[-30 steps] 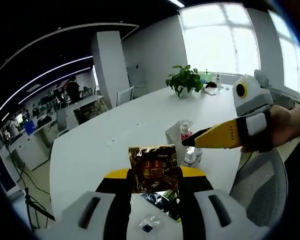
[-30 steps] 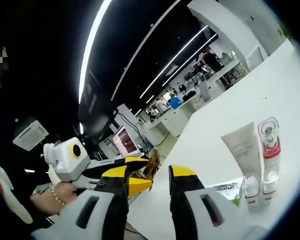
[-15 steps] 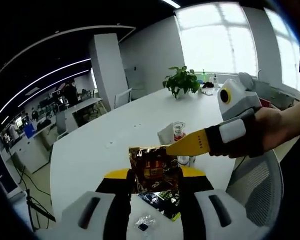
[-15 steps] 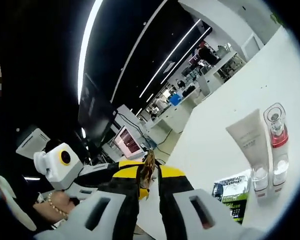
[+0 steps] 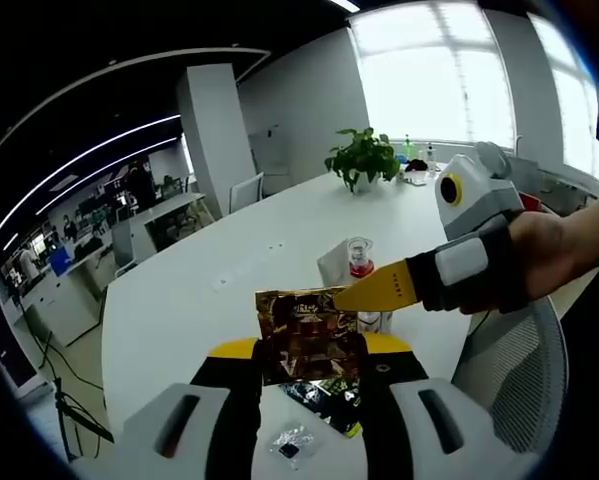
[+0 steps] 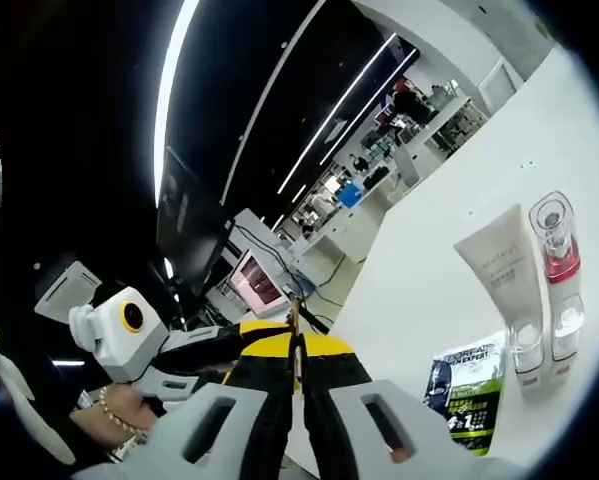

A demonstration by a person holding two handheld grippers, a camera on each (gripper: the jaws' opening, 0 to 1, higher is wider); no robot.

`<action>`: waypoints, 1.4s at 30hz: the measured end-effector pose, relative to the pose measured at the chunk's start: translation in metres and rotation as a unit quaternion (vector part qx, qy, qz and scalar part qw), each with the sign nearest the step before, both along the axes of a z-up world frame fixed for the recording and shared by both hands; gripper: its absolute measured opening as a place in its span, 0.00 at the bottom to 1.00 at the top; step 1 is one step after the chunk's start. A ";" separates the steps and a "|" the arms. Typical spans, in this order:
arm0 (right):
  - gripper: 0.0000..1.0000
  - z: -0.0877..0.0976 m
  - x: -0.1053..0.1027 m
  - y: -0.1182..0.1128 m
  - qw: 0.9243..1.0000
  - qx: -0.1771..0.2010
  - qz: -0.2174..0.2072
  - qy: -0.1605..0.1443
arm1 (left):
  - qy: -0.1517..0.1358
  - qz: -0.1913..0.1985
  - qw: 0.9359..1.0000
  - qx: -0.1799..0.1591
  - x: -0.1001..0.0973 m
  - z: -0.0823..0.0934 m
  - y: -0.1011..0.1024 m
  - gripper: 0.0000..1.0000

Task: Arrange the skincare products in the storage area until every visible bottle or jar stands upright without overlapping.

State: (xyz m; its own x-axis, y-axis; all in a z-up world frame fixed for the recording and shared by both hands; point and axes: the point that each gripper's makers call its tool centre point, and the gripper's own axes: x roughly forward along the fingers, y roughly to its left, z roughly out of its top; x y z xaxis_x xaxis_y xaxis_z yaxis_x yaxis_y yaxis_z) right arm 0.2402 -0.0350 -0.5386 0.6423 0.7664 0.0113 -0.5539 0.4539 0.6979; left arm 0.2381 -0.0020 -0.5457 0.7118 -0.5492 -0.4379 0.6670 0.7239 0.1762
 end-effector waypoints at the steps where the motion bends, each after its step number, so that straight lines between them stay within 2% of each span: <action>1: 0.02 0.000 0.000 0.000 1.000 0.000 -0.001 -0.001 | 0.001 0.000 1.000 -0.001 0.000 0.000 0.000 0.37; 8: 0.01 -0.004 0.001 -0.006 1.000 -0.009 -0.004 -0.003 | 0.012 -0.005 1.000 -0.014 0.000 0.000 -0.004 0.39; 11: 0.01 -0.001 -0.001 -0.006 1.000 -0.010 -0.003 -0.016 | 0.017 -0.008 1.000 -0.021 -0.002 0.001 -0.005 0.39; 19: 0.01 0.004 -0.005 -0.010 1.000 -0.005 0.004 -0.026 | 0.053 -0.020 0.996 -0.073 -0.007 0.005 -0.002 0.46; 22: 0.01 0.007 -0.007 -0.011 0.999 -0.003 0.010 -0.031 | 0.065 -0.028 0.992 -0.108 -0.008 0.010 0.000 0.48; 24: 0.01 0.009 -0.006 -0.014 0.999 -0.003 0.011 -0.034 | 0.088 -0.036 0.986 -0.139 -0.012 0.013 0.000 0.49; 28: 0.01 0.015 -0.009 -0.014 0.999 0.004 0.028 -0.042 | 0.116 -0.057 0.970 -0.208 -0.015 0.021 0.003 0.46; 29: 0.01 0.016 -0.010 -0.013 0.998 0.006 0.036 -0.045 | 0.134 -0.066 0.961 -0.233 -0.018 0.024 0.003 0.46; 31: 0.01 0.018 -0.012 -0.012 0.998 0.010 0.042 -0.046 | 0.142 -0.072 0.954 -0.255 -0.017 0.026 0.005 0.44; 34: 0.01 0.020 -0.014 -0.010 0.998 0.014 0.048 -0.045 | 0.146 -0.075 0.956 -0.243 -0.018 0.021 0.009 0.39; 38: 0.01 0.023 -0.017 -0.009 0.997 0.021 0.055 -0.044 | 0.152 -0.082 0.952 -0.253 -0.020 0.022 0.011 0.34; 42: 0.01 0.023 -0.019 -0.010 0.997 0.025 0.056 -0.044 | 0.159 -0.092 0.951 -0.250 -0.024 0.019 0.008 0.28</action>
